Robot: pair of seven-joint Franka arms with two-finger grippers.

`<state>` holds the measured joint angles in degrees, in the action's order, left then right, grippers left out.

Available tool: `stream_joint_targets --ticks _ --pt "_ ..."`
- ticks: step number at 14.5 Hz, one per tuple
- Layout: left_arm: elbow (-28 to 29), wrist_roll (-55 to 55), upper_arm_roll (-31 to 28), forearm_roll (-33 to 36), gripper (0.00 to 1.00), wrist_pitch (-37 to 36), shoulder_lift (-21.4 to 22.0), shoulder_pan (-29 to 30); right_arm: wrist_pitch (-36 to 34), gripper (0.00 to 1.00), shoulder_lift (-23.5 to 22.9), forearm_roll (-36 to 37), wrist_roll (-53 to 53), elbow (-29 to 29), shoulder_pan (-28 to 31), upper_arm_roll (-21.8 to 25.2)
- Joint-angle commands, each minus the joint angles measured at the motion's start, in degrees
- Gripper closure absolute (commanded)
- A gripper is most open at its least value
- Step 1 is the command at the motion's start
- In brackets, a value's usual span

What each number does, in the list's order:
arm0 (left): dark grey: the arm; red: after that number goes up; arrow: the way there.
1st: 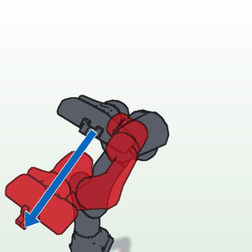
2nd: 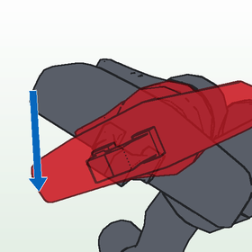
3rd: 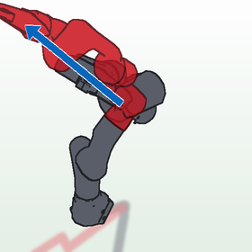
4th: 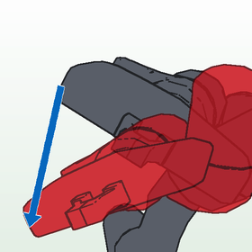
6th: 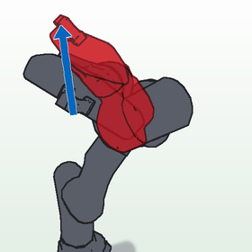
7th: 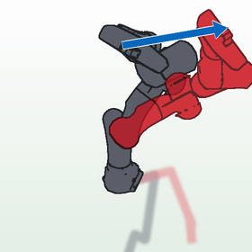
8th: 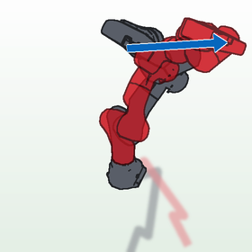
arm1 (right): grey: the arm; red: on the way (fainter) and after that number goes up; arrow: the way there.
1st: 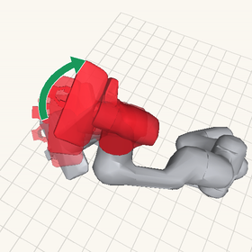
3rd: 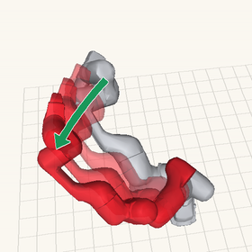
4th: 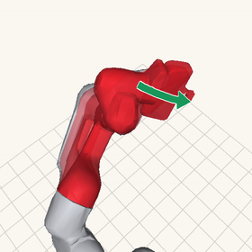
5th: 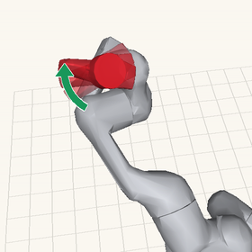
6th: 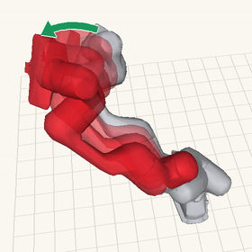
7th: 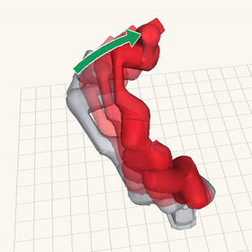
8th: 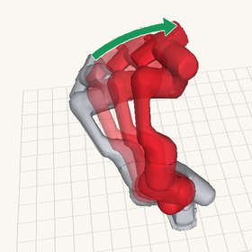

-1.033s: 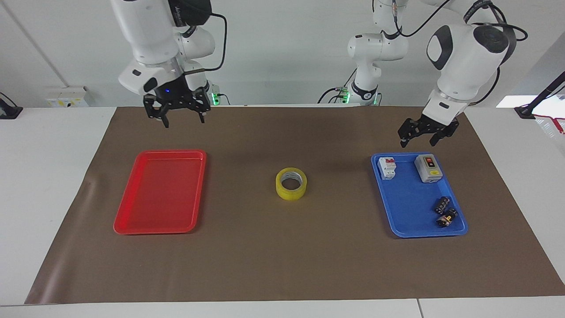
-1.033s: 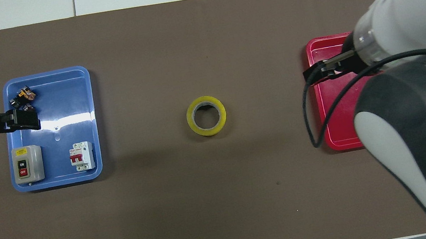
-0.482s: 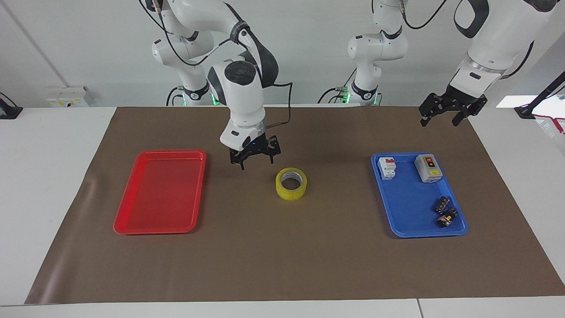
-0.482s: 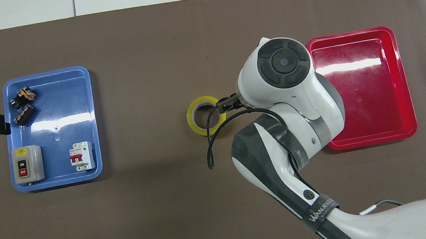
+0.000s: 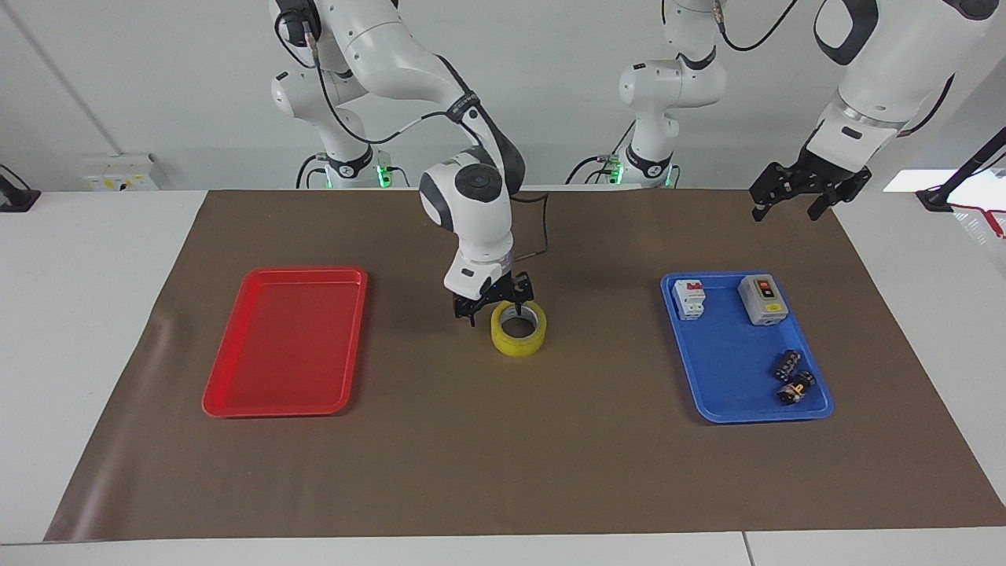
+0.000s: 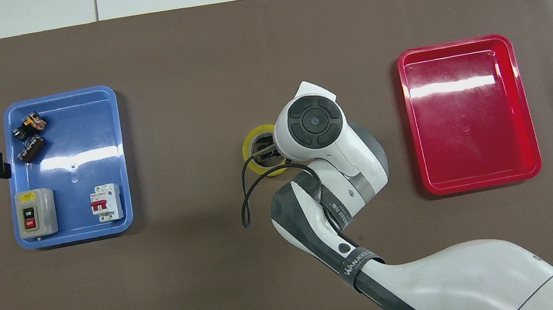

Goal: Place and move tape with both arms
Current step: 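Lower the right gripper onto the yellow tape and grasp it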

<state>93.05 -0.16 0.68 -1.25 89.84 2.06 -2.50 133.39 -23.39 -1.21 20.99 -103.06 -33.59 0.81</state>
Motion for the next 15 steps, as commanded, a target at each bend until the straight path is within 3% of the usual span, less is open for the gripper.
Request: stream_joint_targets --ticks 1,3,9,12,15 --pt "-0.1 1.0 0.4 -1.0 0.0 -1.6 0.0 0.9 4.8 0.0 0.3 -0.5 -2.3 -2.7 0.5 0.1" --pt "-0.2 1.0 0.5 -0.7 0.0 -1.5 0.0 0.9 8.2 0.0 0.7 -0.4 -3.1 -6.1 0.7 0.1" --pt "-1.8 1.0 0.5 0.0 0.0 -2.9 -0.7 1.0 8.6 0.0 -0.5 -0.4 -4.0 -5.9 0.9 0.0" --pt "-1.5 1.1 0.5 0.4 0.0 -2.0 -0.5 1.0 9.1 0.24 -0.6 -0.4 -4.1 -6.2 0.5 0.0" --pt "-0.8 1.1 0.5 0.4 0.0 -2.0 -0.1 0.9 10.6 0.27 -1.0 -0.4 -3.9 -6.4 0.1 0.0"
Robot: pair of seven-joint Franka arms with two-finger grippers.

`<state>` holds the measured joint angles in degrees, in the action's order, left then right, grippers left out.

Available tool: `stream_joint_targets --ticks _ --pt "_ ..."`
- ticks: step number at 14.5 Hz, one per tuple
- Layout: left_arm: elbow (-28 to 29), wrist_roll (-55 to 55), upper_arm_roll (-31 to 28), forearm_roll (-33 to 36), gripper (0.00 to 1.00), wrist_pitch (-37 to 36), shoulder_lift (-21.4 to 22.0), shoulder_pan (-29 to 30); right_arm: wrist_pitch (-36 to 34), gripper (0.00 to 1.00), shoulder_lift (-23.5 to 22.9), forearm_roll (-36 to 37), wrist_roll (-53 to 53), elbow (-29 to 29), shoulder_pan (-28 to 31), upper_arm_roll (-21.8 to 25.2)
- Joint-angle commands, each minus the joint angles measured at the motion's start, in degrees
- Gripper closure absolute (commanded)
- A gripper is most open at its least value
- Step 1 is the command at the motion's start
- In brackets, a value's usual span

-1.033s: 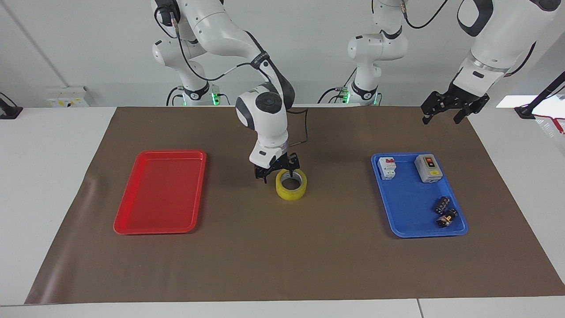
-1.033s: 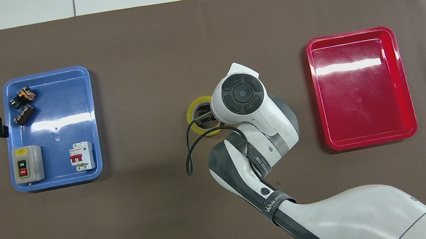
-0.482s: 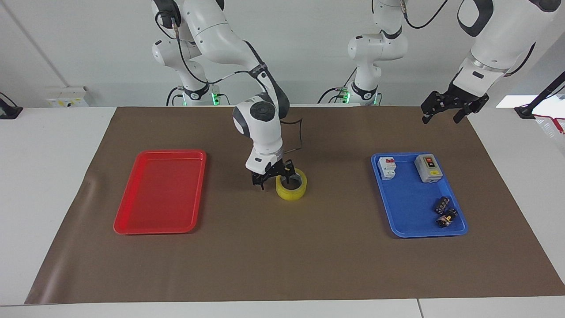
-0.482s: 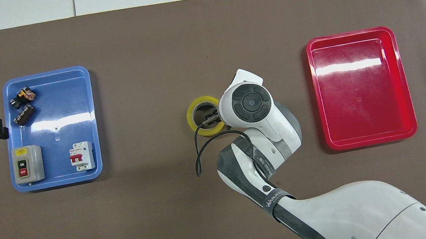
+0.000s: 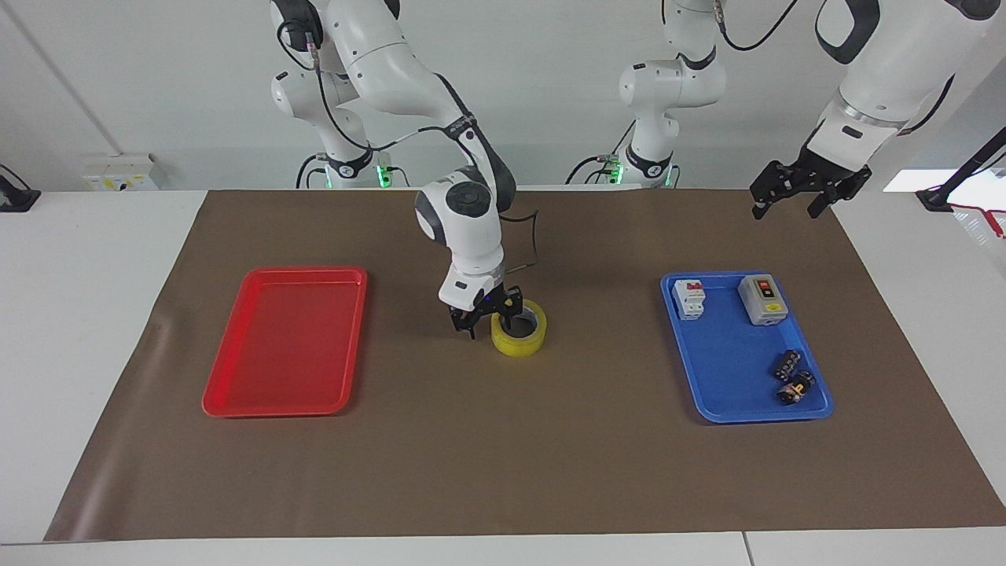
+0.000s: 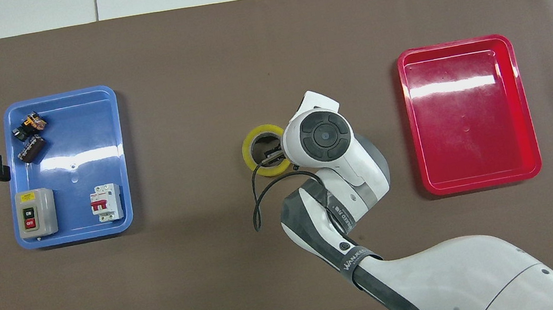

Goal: Place and move tape with both arms
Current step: 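Lower the right gripper onto the yellow tape and grasp it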

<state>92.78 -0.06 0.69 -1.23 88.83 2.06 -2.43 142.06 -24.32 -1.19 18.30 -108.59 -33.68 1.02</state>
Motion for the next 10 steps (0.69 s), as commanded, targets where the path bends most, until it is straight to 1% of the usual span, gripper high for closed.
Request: stream_joint_targets --ticks 1,2,4,5,6,7,10 --pt "-0.5 0.9 0.5 0.4 0.0 -0.9 -0.1 0.7 2.0 0.3 -0.1 -0.4 -0.9 -0.9 0.0 -0.2" --pt "-0.5 0.7 0.5 0.4 0.0 -1.1 -0.1 0.4 2.0 0.33 -0.1 -0.4 -1.0 -0.9 0.1 -0.2" --pt "-0.5 0.6 0.5 0.4 0.0 -1.1 -0.1 0.3 2.5 0.43 0.0 -0.4 -0.9 -1.4 0.0 -0.2" --pt "-0.5 0.7 0.5 0.4 0.0 -1.1 -0.1 0.7 2.5 0.52 0.0 -0.4 -1.0 -1.4 0.0 -0.2" --pt "-0.5 0.7 0.5 0.4 0.0 -1.1 -0.1 0.8 2.4 0.72 0.0 -0.4 -1.0 -1.4 0.0 -0.2" --pt "-0.4 0.7 0.5 0.4 0.0 -1.1 0.0 0.9 2.3 1.0 0.0 -0.4 -1.2 -1.2 0.1 -0.2" --pt "-0.5 0.7 0.5 0.4 0.0 -1.1 -0.1 0.8 0.9 1.0 -0.1 -0.4 -1.1 0.3 0.5 -0.1"
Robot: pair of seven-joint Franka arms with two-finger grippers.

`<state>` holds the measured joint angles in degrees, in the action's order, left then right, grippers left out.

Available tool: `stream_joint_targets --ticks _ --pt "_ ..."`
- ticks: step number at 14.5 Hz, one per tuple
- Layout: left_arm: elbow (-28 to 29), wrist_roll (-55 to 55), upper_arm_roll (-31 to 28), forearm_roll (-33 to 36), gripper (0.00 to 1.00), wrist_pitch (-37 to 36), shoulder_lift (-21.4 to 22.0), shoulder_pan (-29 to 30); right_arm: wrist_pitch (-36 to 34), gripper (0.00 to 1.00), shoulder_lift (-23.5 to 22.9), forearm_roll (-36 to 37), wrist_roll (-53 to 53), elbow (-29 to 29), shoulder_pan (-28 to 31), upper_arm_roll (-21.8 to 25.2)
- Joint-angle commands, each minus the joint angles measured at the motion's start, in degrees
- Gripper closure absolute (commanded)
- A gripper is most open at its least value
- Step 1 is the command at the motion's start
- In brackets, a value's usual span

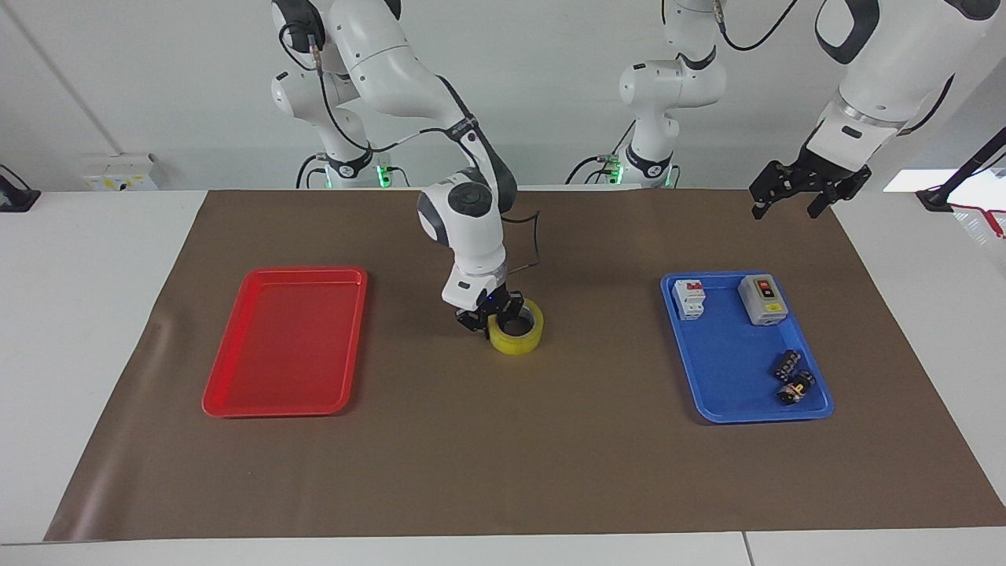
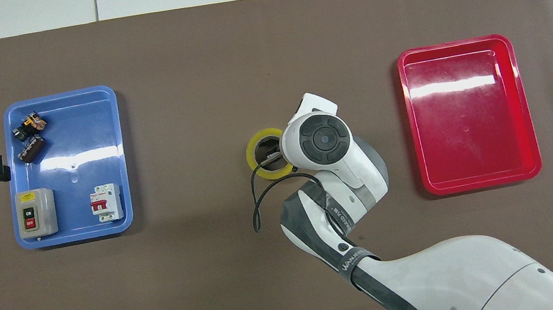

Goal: Place and move tape with both arms
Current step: 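Lower the right gripper onto the yellow tape and grasp it, then carry the yellow tape with the right gripper into the red tray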

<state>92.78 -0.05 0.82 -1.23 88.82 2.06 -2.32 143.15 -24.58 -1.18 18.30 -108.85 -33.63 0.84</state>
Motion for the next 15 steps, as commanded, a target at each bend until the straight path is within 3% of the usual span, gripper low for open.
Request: stream_joint_targets --ticks 1,6,10,15 --pt "-0.5 0.7 0.4 0.3 0.0 -1.1 -0.1 0.6 -1.5 1.0 0.1 -0.5 -1.0 1.5 0.5 0.0" --pt "-0.5 0.6 0.4 0.3 0.0 -1.1 -0.1 0.7 -19.9 1.0 -0.1 0.4 -1.4 15.8 5.8 0.2" --pt "-0.5 0.7 0.4 0.3 0.0 -1.1 0.0 0.7 -27.6 1.0 3.4 1.8 -8.4 16.7 14.4 0.2" --pt "-0.5 0.6 0.4 0.3 0.0 -1.1 -0.1 0.7 -32.5 1.0 5.3 1.8 -29.3 15.3 26.9 0.3"
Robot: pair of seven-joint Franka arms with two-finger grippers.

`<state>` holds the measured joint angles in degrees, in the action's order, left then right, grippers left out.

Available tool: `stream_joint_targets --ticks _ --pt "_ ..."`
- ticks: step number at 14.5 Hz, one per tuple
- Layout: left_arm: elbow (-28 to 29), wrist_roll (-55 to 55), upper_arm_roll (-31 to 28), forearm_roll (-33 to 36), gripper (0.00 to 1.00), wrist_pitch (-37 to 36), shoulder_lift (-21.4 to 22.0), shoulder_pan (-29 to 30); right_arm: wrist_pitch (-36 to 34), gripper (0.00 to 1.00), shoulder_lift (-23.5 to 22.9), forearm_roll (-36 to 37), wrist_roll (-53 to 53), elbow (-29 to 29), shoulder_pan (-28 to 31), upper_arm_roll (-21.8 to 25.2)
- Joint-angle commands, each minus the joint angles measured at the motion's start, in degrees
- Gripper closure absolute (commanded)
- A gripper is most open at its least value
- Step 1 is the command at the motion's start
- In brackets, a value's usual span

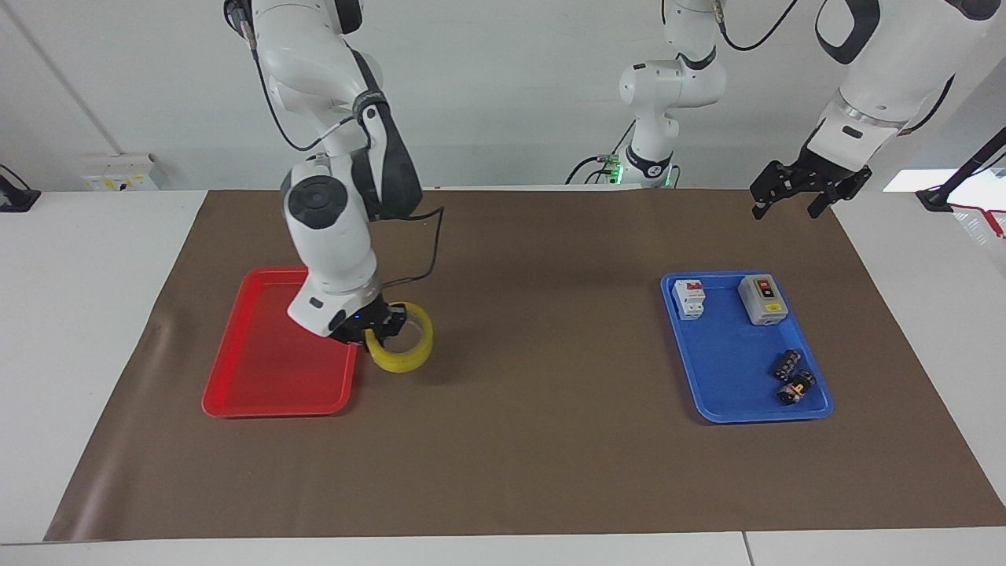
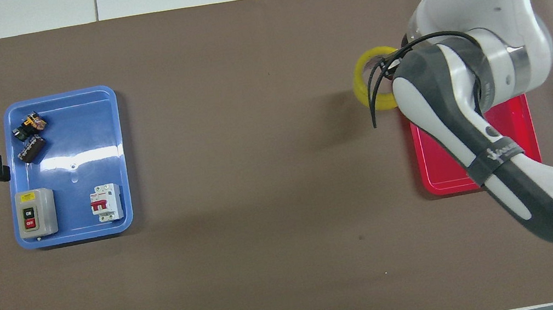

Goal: Place and move tape with both arms
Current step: 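Carry the yellow tape with the right gripper into the red tray, then lower the tape into the red tray and open the right gripper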

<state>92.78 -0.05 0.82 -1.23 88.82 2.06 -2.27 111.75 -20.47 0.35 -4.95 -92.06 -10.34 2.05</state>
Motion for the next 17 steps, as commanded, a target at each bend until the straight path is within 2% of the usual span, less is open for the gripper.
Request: stream_joint_targets --ticks 1,4,6,8,13,17 --pt "-0.5 0.6 0.4 0.3 0.0 -1.1 -0.1 0.7 -1.2 1.0 1.6 0.3 -9.9 -2.0 5.7 -0.9" --pt "-0.5 0.7 0.4 0.3 0.0 -1.1 -0.1 0.7 -0.8 1.0 3.1 0.3 -18.3 -5.7 10.9 -0.9" --pt "-0.5 0.7 0.4 0.3 0.0 -1.1 -0.1 0.6 2.6 1.0 5.1 0.3 -21.3 -11.7 13.8 -0.9" --pt "-0.5 0.6 0.4 0.3 0.0 -1.1 -0.1 0.7 7.8 1.0 6.5 0.3 -23.0 -17.0 14.5 -0.9" --pt "-0.5 0.7 0.4 0.3 0.0 -1.1 -0.1 0.6 15.3 1.0 8.9 0.2 -22.1 -25.6 14.3 -0.9" --pt "-0.5 0.6 0.4 0.3 0.0 -1.1 -0.1 0.7 17.9 1.0 9.0 0.2 -22.5 -27.2 14.4 -0.9"
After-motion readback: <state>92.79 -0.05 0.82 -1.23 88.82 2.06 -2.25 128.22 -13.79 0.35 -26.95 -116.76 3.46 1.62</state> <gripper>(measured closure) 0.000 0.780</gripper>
